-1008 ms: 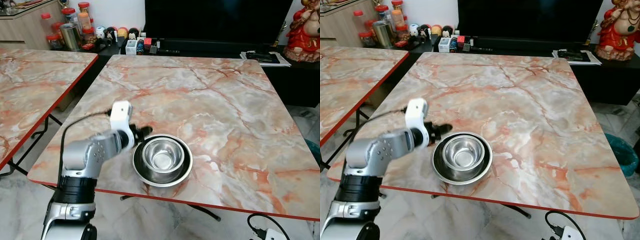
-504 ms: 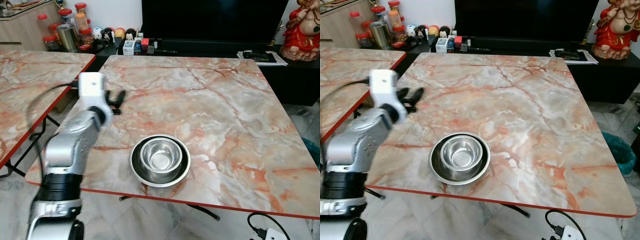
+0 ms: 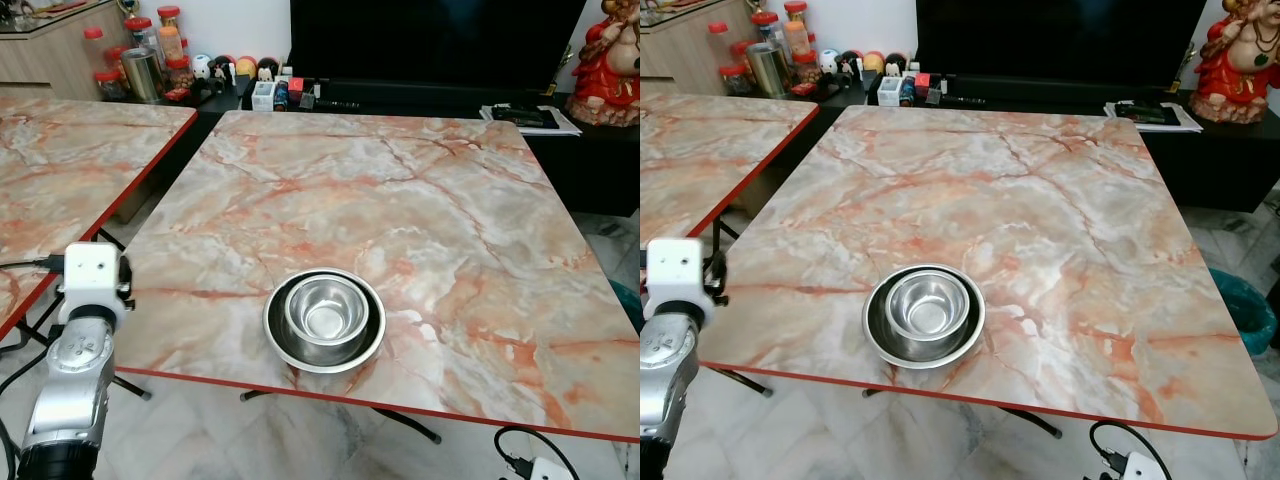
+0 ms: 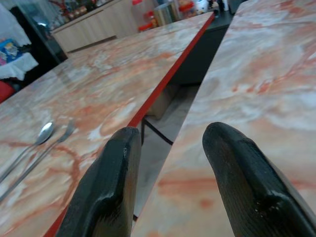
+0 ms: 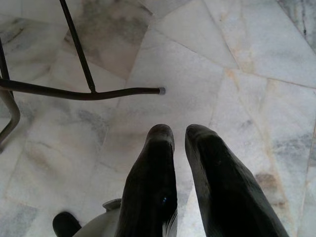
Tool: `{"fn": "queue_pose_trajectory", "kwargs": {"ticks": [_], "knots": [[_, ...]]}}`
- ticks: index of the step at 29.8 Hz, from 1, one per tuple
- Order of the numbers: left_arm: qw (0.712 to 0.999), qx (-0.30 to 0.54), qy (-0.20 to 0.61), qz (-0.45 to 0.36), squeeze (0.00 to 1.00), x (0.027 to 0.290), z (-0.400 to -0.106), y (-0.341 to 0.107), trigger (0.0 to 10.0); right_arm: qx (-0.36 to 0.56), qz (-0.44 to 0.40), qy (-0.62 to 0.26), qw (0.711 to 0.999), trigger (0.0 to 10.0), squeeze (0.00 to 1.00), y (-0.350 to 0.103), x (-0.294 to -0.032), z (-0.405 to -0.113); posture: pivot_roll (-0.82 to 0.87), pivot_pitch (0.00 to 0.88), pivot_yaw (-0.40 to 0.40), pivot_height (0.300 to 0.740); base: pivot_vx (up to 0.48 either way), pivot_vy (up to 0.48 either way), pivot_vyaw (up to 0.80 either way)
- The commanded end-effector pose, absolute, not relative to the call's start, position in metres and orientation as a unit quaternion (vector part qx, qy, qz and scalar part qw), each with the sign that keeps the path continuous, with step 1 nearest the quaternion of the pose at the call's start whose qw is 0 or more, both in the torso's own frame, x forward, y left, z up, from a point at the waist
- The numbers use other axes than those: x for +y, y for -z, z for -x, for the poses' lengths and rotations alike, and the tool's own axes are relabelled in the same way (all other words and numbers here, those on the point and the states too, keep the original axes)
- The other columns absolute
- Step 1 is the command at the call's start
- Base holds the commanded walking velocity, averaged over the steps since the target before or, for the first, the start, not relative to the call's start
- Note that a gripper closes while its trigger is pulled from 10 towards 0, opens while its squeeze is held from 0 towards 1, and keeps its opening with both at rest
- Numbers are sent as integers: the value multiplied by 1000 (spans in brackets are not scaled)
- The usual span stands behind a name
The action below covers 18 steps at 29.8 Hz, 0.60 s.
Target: Setting the table
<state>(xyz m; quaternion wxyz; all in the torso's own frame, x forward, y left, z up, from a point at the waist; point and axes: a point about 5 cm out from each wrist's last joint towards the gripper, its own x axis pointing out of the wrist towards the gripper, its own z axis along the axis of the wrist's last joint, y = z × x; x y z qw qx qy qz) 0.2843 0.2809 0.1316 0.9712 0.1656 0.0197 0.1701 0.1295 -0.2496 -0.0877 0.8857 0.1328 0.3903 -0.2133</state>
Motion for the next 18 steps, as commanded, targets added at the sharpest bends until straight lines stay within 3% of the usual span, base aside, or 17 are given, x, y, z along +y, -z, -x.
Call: {"fn": "queue_pose_trajectory", "kwargs": {"ticks": [1,8,13,18], "knots": [[970,16,-168,-172,0,282,-281,-124,10000,384,-132,215,888,10000,0,87,-250,-131,68,0,-3,740,0,0,0],[989,-56,-108,-78,0,252,-301,-144,10000,376,-136,221,889,10000,0,86,-251,-132,58,0,-6,740,0,0,0],[990,-115,-57,-65,0,223,-315,-172,10000,378,-134,222,889,10000,0,86,-252,-131,55,0,-10,740,0,0,0],[990,-128,-43,-37,0,216,-317,-178,10000,379,-133,222,888,10000,0,86,-252,-131,54,0,-13,740,0,0,0]]}}
